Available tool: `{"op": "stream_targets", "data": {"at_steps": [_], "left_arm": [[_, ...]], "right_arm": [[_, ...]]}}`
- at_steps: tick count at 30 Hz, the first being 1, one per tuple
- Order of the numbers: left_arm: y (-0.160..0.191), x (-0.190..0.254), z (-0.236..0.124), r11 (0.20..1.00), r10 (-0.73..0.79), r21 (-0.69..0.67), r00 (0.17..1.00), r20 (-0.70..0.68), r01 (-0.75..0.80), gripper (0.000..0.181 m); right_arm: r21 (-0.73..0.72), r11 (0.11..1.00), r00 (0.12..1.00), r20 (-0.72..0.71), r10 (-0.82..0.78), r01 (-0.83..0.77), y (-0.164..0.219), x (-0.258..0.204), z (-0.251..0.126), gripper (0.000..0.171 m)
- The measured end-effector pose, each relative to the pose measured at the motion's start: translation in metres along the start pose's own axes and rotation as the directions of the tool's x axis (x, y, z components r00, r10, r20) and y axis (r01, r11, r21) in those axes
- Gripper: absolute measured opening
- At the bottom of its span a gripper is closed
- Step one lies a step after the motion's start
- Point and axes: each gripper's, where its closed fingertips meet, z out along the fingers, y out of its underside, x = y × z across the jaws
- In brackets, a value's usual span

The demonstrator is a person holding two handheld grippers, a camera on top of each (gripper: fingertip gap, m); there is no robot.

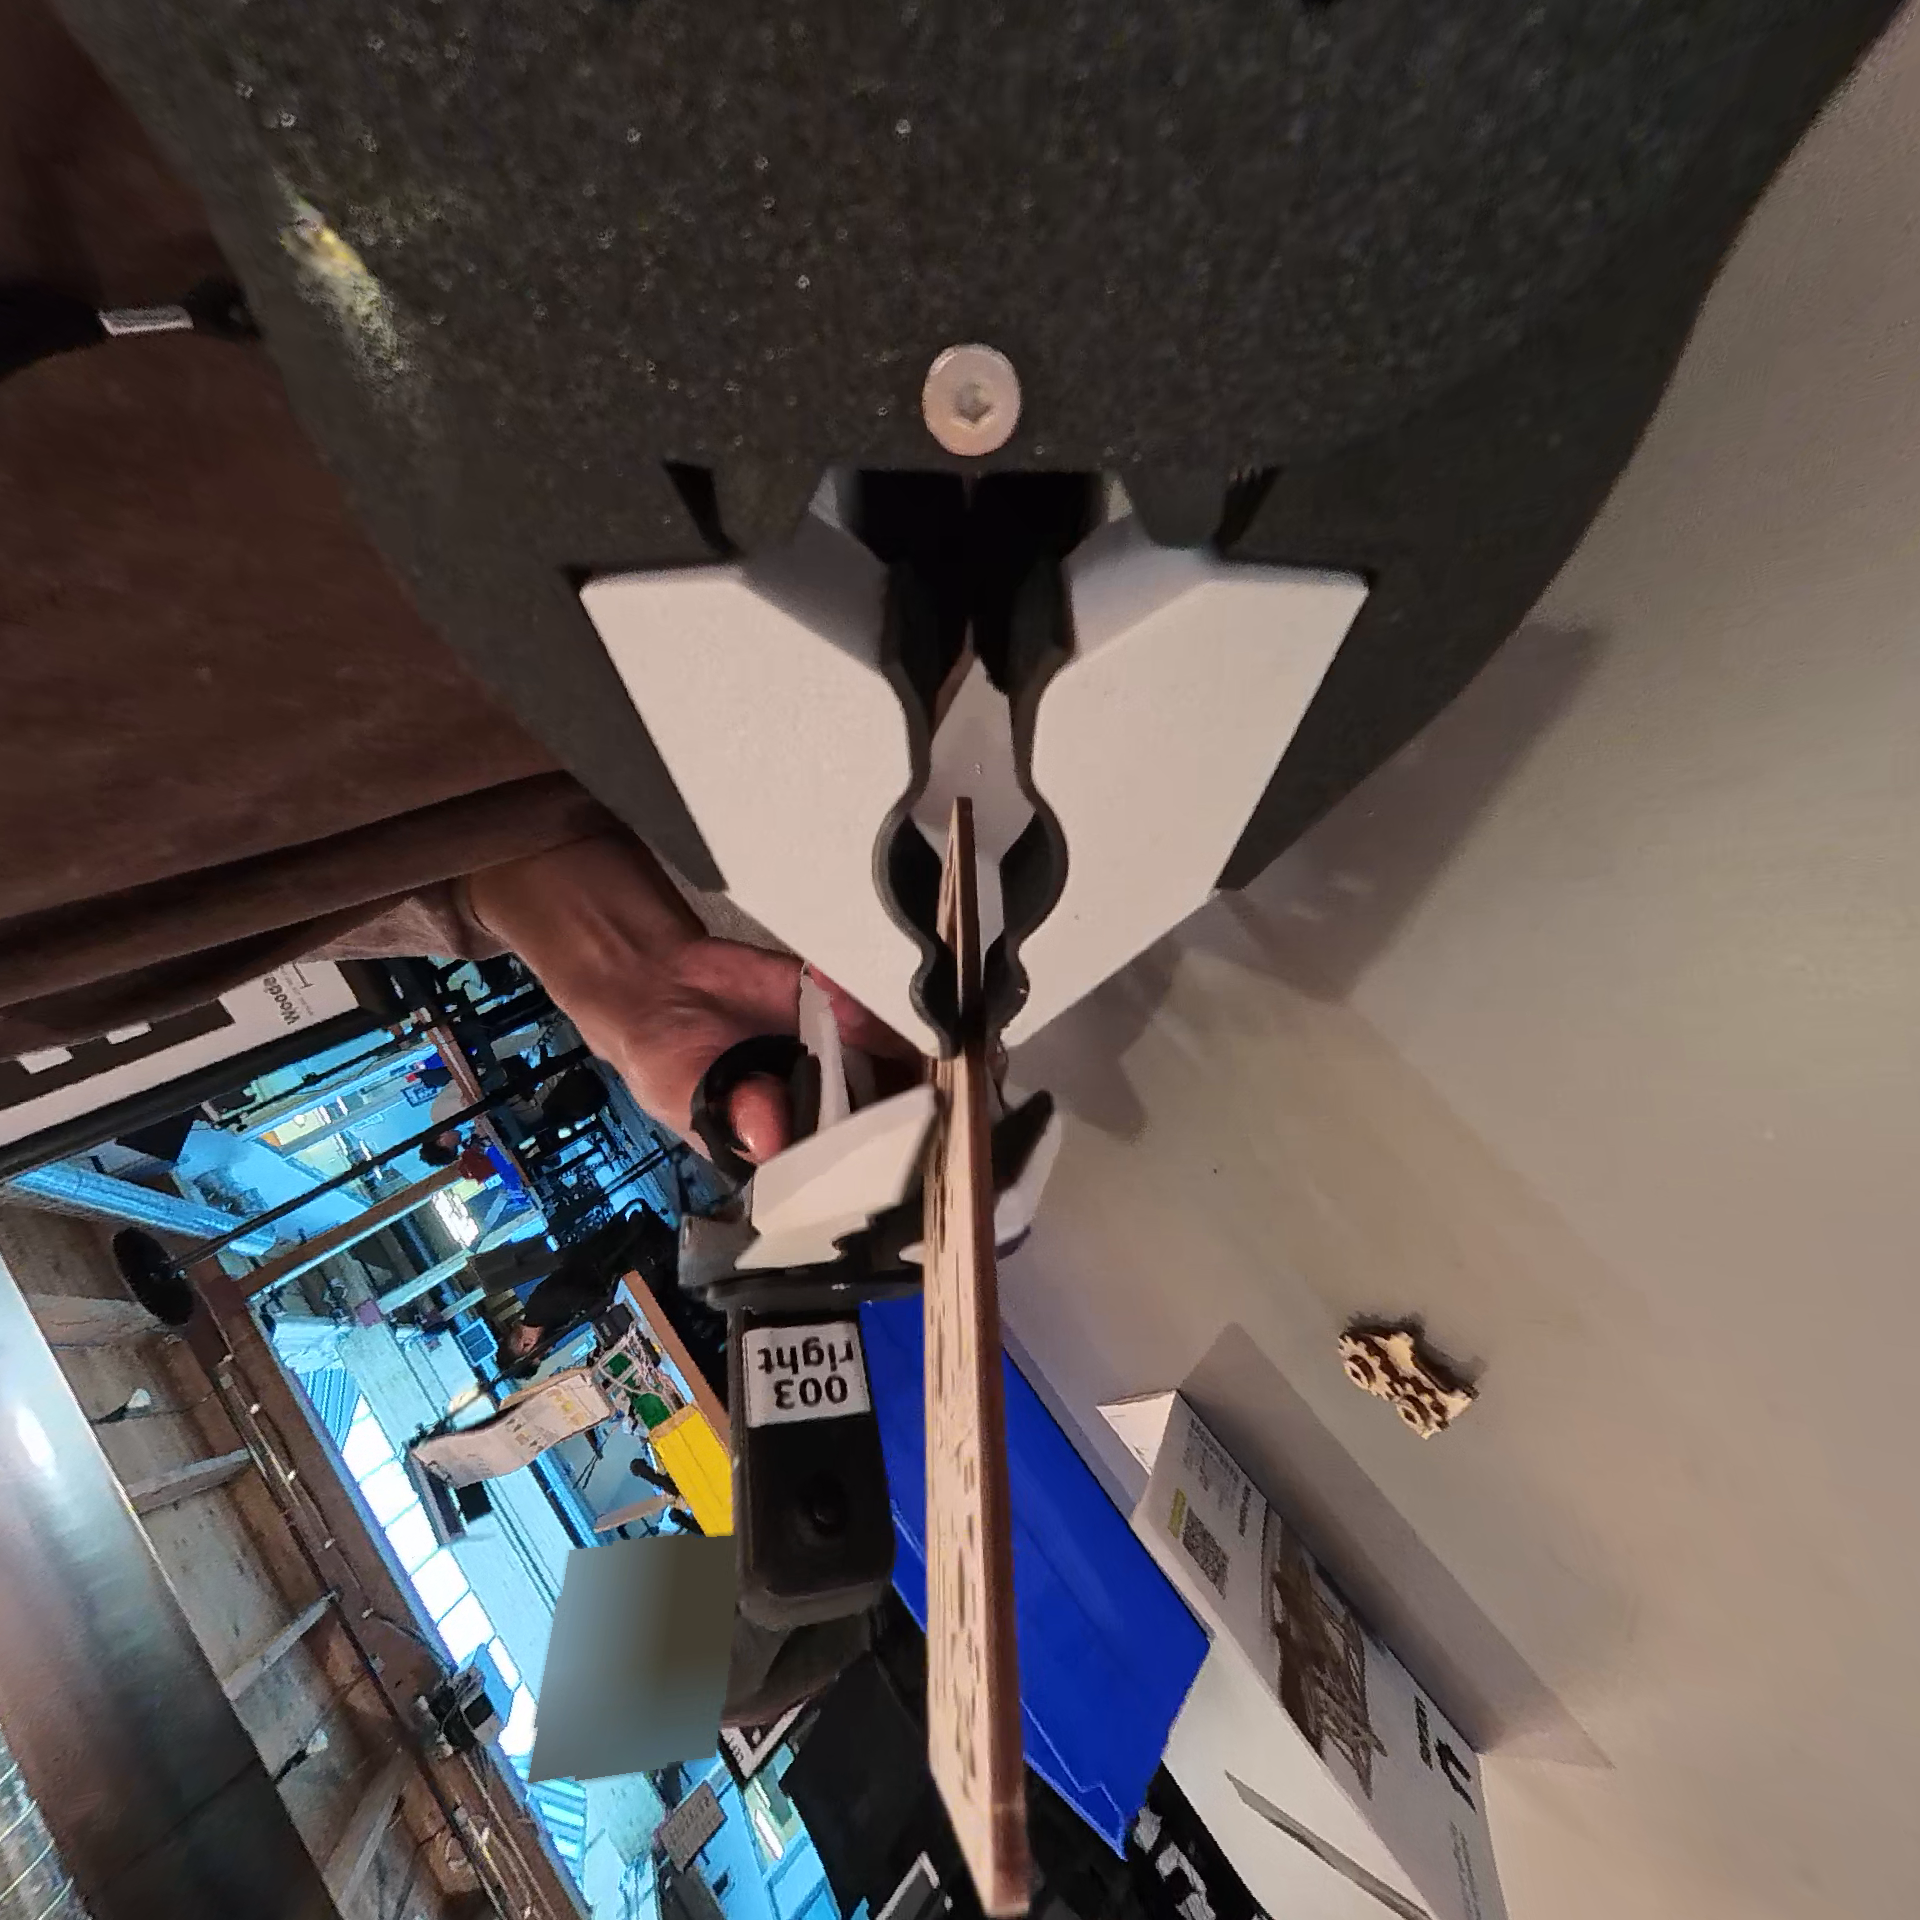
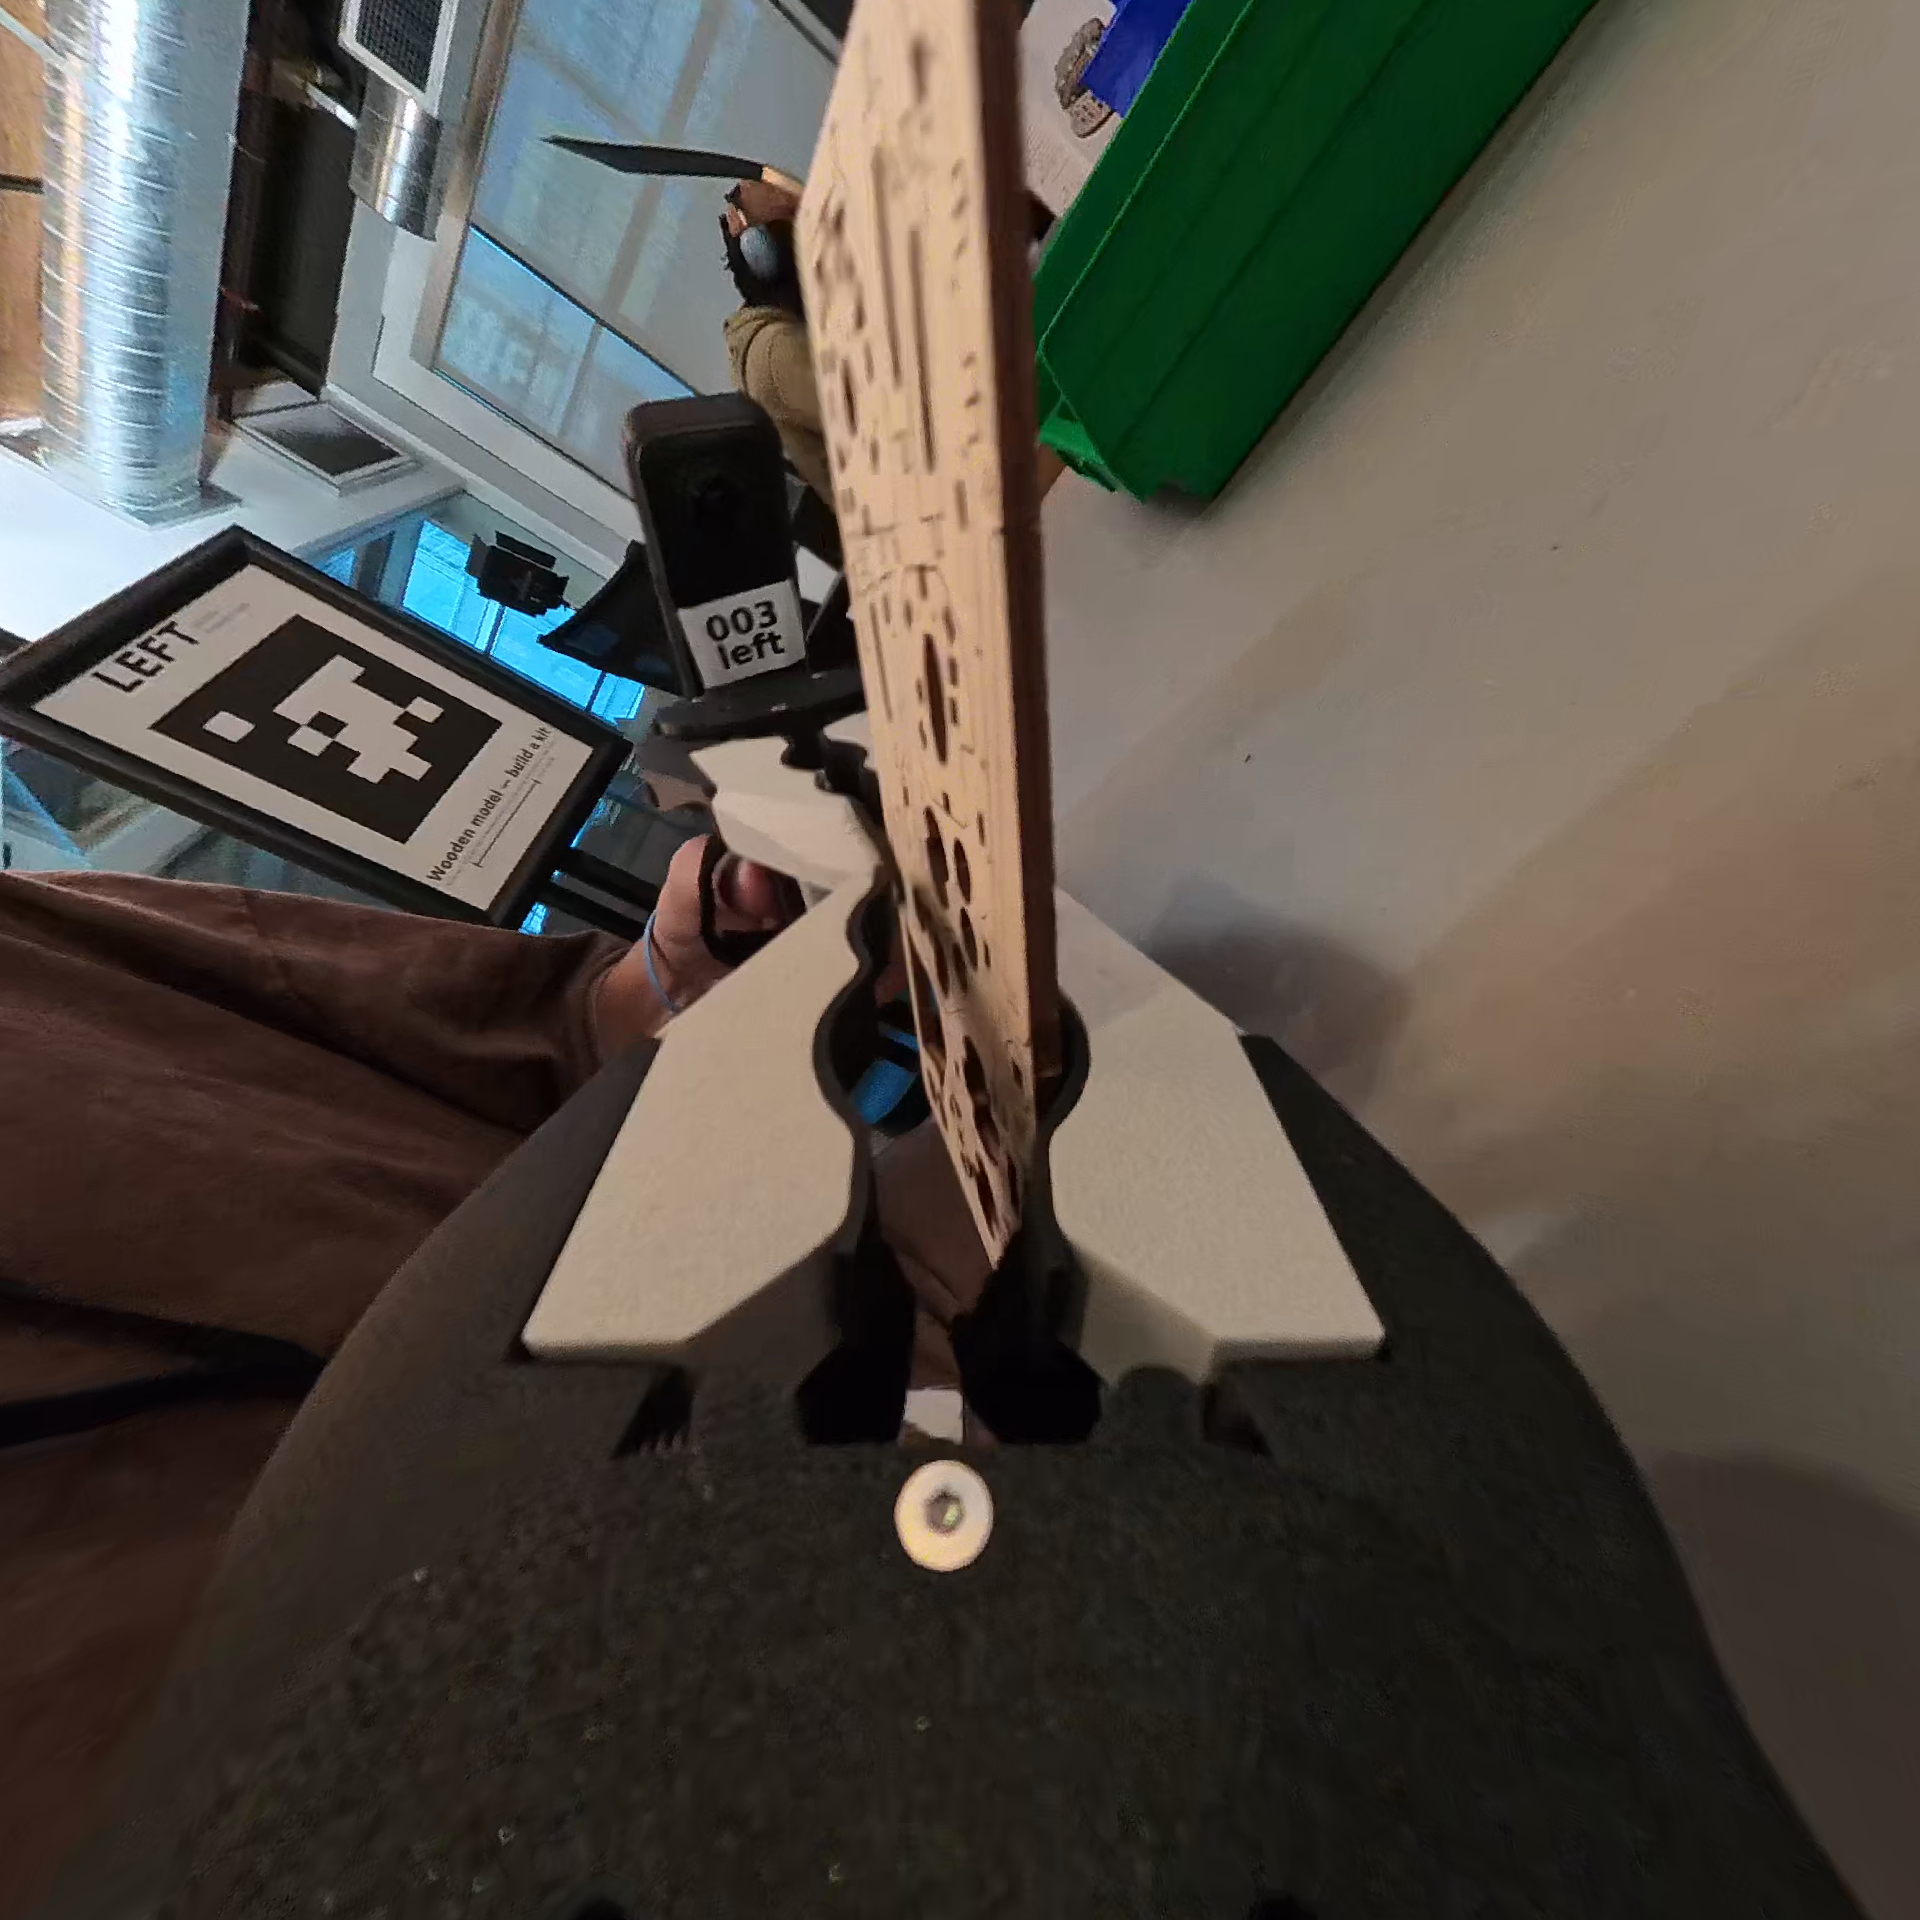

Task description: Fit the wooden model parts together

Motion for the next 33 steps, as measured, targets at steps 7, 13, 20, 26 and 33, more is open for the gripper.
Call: {"op": "stream_targets", "data": {"at_steps": [7,13,20,26,33], "left_arm": [[0.0,0.0,0.0,1.0,0.003,0.004,1.0,0.005,-0.003,0.002],[0.003,-0.003,0.0,1.0,0.025,-0.009,0.999,0.038,-0.024,0.002],[0.005,-0.007,0.002,0.999,0.037,-0.006,0.998,0.056,-0.036,0.002],[0.005,-0.002,0.01,0.999,0.051,-0.018,0.998,0.039,-0.05,0.002],[0.001,-0.003,0.007,0.999,0.034,0.0,0.999,0.034,-0.034,0.002]], "right_arm": [[-0.01,1.0,1.0,-0.019,0.008,-0.009,0.003,0.003,0.001,0.02],[-0.033,0.999,0.999,-0.041,-0.017,0.016,0.006,0.005,0.001,0.015],[-0.016,0.997,0.992,-0.105,-0.071,0.069,0.006,0.01,0.001,0.018],[0.066,0.995,0.997,-0.011,0.081,-0.08,-0.007,0.008,-0.006,0.023],[0.031,0.999,0.998,-0.035,0.043,-0.042,-0.002,0.007,-0.003,0.022]]}}
